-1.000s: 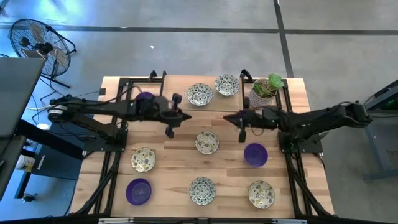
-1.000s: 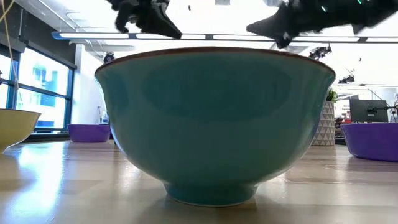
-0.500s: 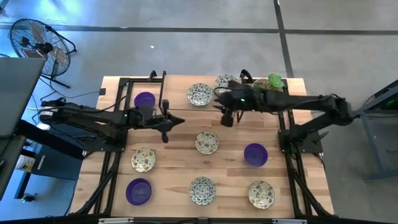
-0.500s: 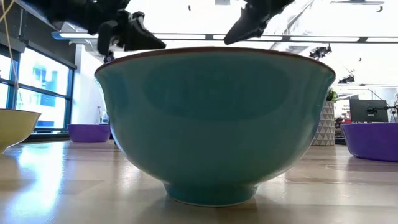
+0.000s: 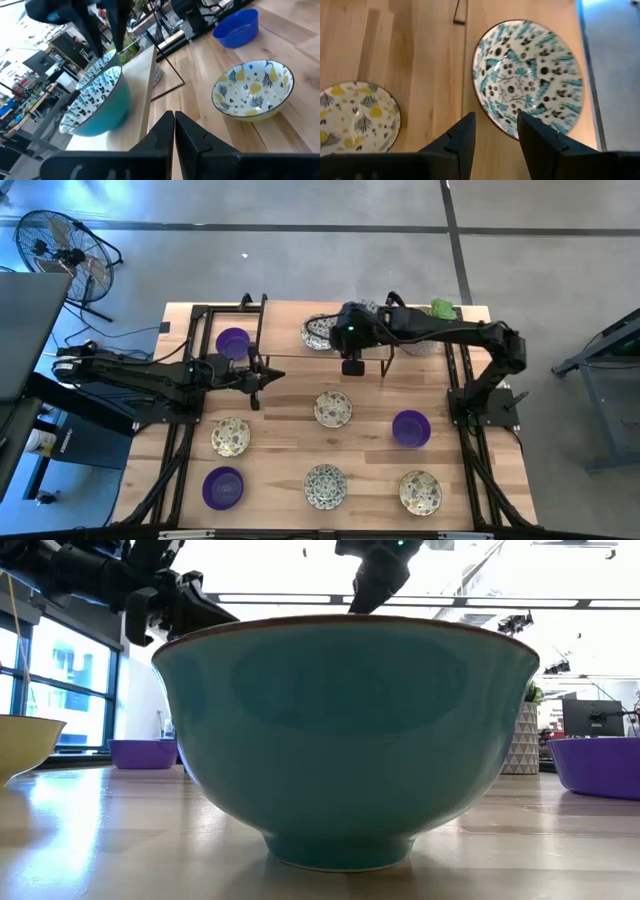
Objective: Pick & Place Mini bowls
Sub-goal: Stack the top blue patterned bowl on the blue bowl on the shelf
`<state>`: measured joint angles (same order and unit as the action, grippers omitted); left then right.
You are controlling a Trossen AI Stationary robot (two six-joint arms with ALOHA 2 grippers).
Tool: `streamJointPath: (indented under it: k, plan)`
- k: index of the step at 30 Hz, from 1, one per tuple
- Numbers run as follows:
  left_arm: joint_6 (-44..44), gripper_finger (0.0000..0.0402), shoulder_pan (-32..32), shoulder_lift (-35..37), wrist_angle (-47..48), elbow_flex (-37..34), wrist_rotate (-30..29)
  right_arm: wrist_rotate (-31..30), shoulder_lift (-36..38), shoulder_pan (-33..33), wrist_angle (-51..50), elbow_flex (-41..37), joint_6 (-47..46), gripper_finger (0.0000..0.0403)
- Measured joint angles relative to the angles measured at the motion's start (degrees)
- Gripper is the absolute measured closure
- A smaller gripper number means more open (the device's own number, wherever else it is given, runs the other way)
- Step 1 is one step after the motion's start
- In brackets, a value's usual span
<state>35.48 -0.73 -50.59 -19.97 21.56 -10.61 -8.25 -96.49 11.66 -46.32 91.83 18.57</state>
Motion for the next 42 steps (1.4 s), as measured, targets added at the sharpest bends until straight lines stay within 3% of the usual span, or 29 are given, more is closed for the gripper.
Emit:
streamJointPath:
  k: [12,19,42]
  plan:
    - [0.20,0.0392,0.00,0.02,0.09,-0.02,2.34,-2.80,-4.13,0.02,-3.65,3.72,3.48,0.0269]
    - [0.32,0.0392,0.00,0.02,0.14,-0.02,2.32,-0.31,-4.33,1.23,-3.42,3.72,4.04,0.0269]
    - [0.01,0.0392,0.00,-0.02,0.28,-0.02,2.72,-0.19,-6.38,2.24,-1.99,3.65,8.69,0.0269]
